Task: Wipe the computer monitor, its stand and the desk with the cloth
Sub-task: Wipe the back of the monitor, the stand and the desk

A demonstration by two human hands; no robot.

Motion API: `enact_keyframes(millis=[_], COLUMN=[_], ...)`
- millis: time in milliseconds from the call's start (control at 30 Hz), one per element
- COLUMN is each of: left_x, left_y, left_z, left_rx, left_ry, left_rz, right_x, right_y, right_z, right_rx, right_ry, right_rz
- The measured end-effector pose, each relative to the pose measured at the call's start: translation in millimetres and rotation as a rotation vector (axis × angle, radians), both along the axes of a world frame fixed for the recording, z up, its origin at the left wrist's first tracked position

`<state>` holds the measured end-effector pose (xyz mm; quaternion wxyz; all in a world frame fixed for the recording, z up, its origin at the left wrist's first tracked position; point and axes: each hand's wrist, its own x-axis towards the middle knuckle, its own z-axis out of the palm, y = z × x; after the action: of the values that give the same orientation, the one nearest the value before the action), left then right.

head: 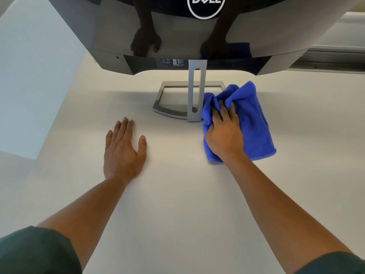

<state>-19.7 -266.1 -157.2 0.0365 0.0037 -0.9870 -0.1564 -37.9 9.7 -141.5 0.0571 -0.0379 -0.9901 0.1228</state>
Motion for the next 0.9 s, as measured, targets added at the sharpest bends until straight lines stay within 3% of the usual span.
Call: enact_keyframes(millis=[333, 533, 700, 900], left_x=[-0.4, -0.6, -1.2, -1.1], left_y=[0.4, 0.2, -0.3, -0.6], left_z=[-1.6, -1.8, -1.0, -1.6], left_rx=[-0.008, -0.014, -0.019, -0.019], left_ry=[0.005, 0.007, 0.005, 0.014], left_rz=[0.003, 0.002, -0.001, -0.003], right_x=[-68.2, -103.7, -103.0, -109.6], right_y=[27.3, 24.9, 19.1, 17.1], right_z=[2.9, 8.1, 4.4, 1.3], right_rx=[-0.007, 0.111, 0.168, 0.125], right_ry=[-0.178, -0.114, -0.031, -0.019], right_rz=[-0.028, 0.023, 0.221, 0.099])
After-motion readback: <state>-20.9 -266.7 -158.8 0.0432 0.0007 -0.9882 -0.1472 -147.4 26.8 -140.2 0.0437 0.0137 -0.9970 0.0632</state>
